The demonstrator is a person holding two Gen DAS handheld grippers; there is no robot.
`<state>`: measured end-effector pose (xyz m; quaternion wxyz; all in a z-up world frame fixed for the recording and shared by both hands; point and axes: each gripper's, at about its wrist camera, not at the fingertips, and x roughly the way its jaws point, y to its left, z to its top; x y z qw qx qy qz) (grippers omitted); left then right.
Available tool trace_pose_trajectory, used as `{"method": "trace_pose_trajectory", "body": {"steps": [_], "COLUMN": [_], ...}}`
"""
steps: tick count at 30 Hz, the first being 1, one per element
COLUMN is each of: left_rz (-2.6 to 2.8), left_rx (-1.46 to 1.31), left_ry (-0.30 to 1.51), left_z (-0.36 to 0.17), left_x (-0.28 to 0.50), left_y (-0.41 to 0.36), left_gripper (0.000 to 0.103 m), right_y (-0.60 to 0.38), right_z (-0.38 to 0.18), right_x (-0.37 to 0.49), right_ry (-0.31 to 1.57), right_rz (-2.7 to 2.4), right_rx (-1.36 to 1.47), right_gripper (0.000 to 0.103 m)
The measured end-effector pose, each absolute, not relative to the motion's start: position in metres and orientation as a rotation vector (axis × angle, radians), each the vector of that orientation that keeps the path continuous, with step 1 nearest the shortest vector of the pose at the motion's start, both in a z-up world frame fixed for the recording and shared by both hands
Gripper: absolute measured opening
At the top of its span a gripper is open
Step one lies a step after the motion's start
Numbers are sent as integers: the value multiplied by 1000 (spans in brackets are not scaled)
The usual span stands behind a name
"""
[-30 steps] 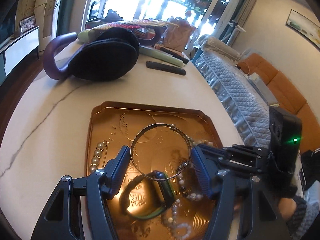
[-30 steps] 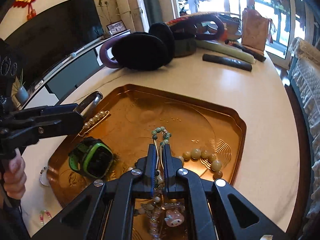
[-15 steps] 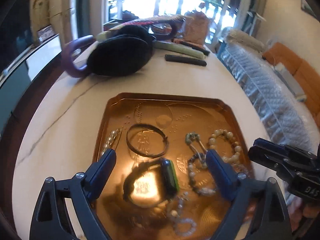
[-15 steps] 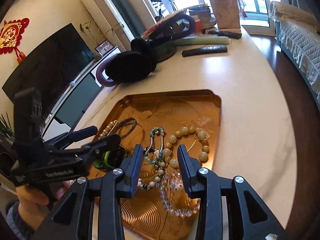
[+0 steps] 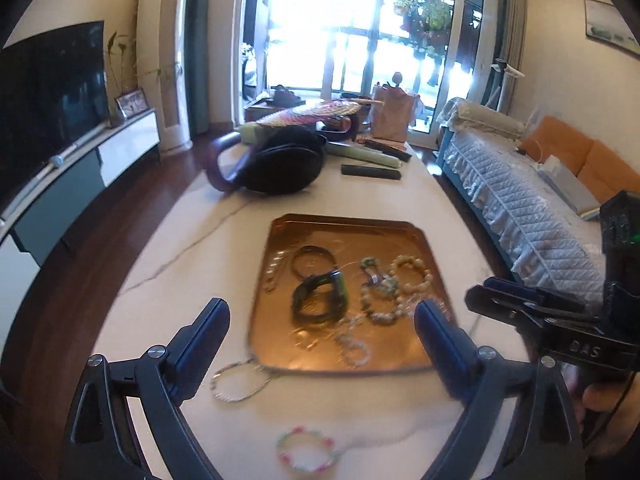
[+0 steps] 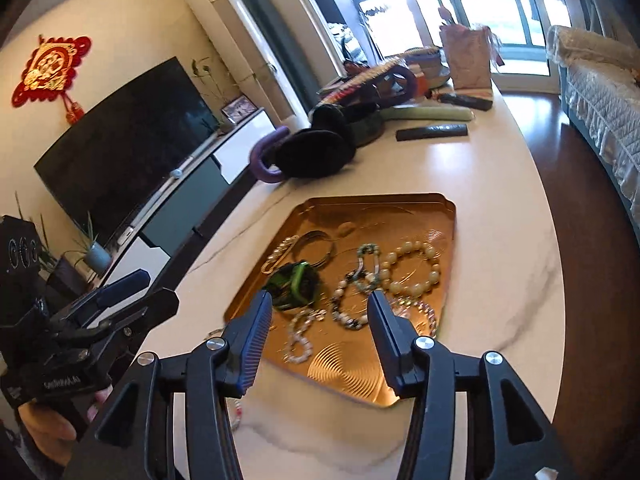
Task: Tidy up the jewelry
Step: 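Withdraw both open tools toward the last two bracelets on the table, then grasp the silver-bead bracelet with the left tool while the right tool approaches the rainbow bracelet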
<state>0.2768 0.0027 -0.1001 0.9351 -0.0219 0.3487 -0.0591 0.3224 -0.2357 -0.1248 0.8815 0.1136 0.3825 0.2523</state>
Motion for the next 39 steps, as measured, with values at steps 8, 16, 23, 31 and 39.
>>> {"method": "trace_pose_trajectory", "body": {"steps": [8,16,23,31,39], "left_rz": [-33,-45,-92,-140,-136], "left_rx": [-50,2,-3,-55,33], "left_ry": [752,916,976,1004,1039], "left_z": [-133,-188,-207,-213,-232], "left_x": [249,253,269,284,311], "left_y": [53,65,67,75,63], "left_gripper": [93,93,93,93,93], "right_y": [-190,-150,-106,-77,-73], "right_z": [-133,-192,-221,-227,-226], "right_x": [277,262,260,254,246], "right_ry": [794,941,964,910,841], "right_rz": [649,720,838,907,828], "right_rx": [30,-65,-196,-279,-393], "right_gripper": [49,49,49,68,37]}}
